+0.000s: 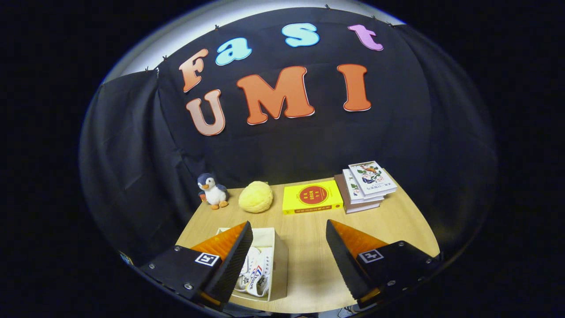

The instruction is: Open the storage box then place both shoes into the box .Put the left shoe in first, then the right shoe, with the right side of both shoes facing outward in a uniform manner.

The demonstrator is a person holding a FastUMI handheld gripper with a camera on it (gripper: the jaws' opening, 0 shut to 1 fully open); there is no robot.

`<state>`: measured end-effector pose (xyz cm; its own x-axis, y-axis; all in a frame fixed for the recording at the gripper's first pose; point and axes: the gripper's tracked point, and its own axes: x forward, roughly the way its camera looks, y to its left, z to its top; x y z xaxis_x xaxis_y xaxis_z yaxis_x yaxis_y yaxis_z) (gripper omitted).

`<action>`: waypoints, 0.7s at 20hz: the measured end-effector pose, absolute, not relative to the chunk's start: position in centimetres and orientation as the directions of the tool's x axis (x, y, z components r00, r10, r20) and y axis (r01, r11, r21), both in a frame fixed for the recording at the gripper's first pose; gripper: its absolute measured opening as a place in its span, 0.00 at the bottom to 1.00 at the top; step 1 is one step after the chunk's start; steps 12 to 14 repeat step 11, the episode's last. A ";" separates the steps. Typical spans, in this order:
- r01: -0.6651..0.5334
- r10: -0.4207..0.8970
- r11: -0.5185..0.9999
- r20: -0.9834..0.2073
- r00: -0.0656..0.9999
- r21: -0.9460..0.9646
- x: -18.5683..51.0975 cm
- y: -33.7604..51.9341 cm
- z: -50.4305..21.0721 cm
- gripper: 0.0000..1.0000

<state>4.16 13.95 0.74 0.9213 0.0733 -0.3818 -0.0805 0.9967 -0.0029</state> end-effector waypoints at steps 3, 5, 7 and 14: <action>-0.035 0.032 0.999 -0.363 0.931 -0.003 4.7 11.0 1.8 0.98; -0.017 0.014 1.000 -0.354 0.935 -0.006 4.7 9.7 2.4 0.98; -0.003 -0.002 1.000 -0.345 0.939 -0.015 4.6 8.3 2.6 0.98; 0.010 -0.014 1.000 -0.343 0.939 -0.013 4.3 6.5 2.9 0.99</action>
